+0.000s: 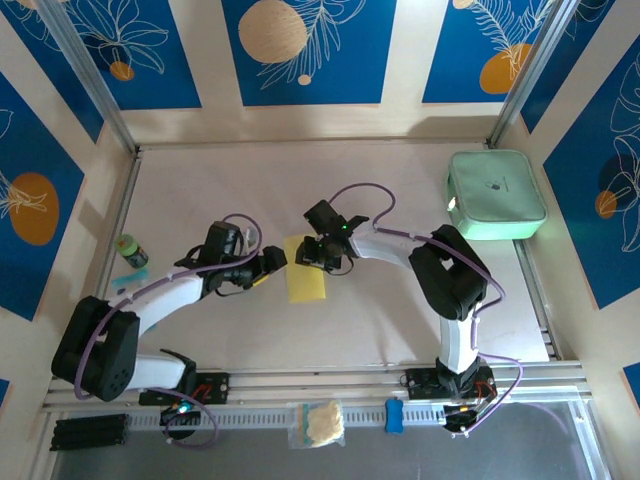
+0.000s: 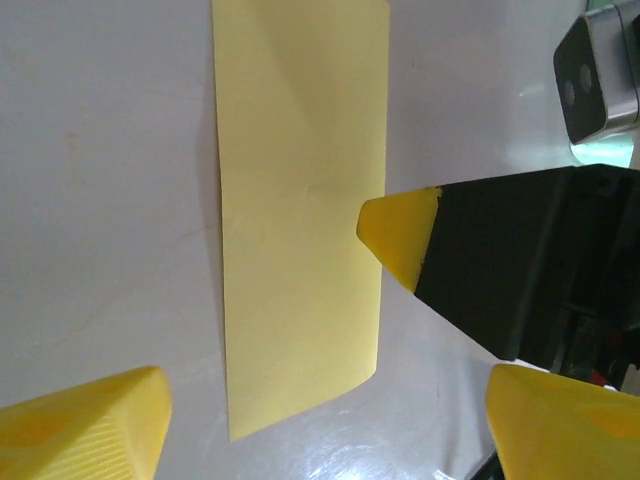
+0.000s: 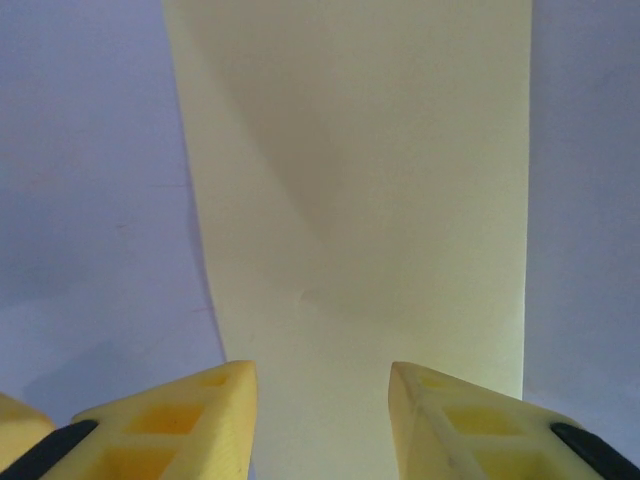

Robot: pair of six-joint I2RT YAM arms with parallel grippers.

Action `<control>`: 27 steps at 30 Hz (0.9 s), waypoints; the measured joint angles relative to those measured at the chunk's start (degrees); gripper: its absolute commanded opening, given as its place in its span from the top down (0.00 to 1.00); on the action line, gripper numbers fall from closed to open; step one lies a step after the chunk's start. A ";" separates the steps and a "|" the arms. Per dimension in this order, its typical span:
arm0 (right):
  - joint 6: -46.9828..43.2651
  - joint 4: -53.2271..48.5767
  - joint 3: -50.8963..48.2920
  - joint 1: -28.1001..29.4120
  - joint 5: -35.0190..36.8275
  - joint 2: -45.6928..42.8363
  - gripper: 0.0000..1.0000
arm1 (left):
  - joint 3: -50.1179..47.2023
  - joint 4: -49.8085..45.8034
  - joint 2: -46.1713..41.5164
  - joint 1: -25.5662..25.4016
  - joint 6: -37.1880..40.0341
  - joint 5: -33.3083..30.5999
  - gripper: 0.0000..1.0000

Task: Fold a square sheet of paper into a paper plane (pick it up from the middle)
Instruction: Third fold the triangle at the center of the table.

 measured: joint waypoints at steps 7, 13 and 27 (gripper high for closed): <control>0.66 1.40 -1.81 -0.22 -0.35 1.33 0.62 | -0.17 0.87 3.06 -3.15 -4.17 -0.90 0.37; 1.46 2.40 -2.56 -0.37 -0.37 1.38 0.63 | -0.17 1.25 6.43 -4.39 -5.73 -1.60 0.49; 1.90 2.89 -2.95 -0.63 -0.59 1.38 0.67 | 7.48 -2.89 12.33 -4.70 0.15 -7.56 0.63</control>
